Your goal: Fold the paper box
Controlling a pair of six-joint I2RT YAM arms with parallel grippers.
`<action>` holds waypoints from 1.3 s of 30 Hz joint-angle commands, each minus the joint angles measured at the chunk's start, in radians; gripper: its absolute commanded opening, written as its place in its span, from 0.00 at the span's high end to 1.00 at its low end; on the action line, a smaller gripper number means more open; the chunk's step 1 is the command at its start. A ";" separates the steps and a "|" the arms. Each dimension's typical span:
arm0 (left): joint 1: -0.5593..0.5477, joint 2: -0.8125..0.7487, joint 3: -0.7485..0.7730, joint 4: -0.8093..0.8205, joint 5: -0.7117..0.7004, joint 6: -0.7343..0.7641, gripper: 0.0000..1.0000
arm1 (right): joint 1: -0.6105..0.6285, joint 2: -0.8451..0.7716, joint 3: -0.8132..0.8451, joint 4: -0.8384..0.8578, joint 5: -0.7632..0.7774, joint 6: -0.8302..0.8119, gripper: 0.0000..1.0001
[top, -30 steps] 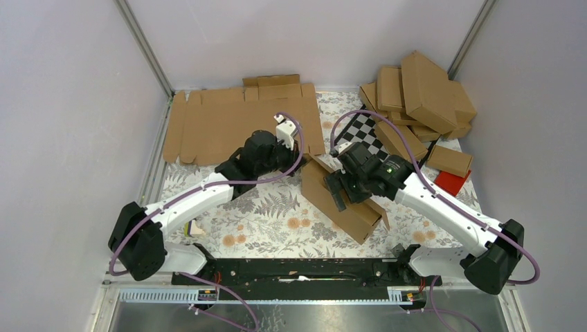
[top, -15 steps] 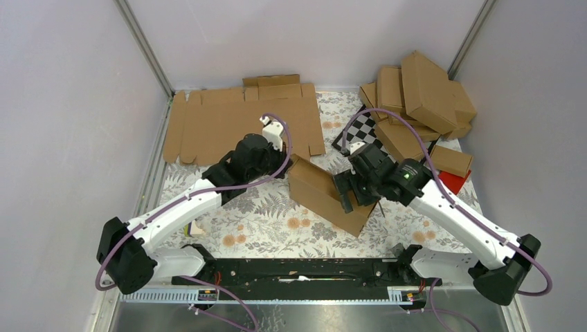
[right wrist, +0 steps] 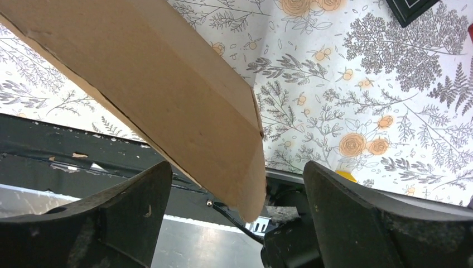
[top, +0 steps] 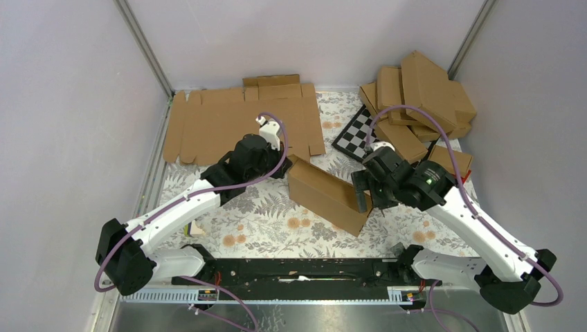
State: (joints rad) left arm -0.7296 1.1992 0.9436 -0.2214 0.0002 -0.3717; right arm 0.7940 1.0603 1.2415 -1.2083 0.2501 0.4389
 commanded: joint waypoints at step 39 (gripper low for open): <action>-0.025 -0.019 0.020 -0.044 -0.047 -0.045 1.00 | 0.005 -0.085 0.019 0.000 -0.004 0.516 0.92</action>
State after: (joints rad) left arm -0.7422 1.1984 0.9470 -0.2344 -0.0441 -0.4191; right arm 0.7940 0.9783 1.2110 -1.2179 0.2043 0.8551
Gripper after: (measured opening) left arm 0.013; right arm 0.104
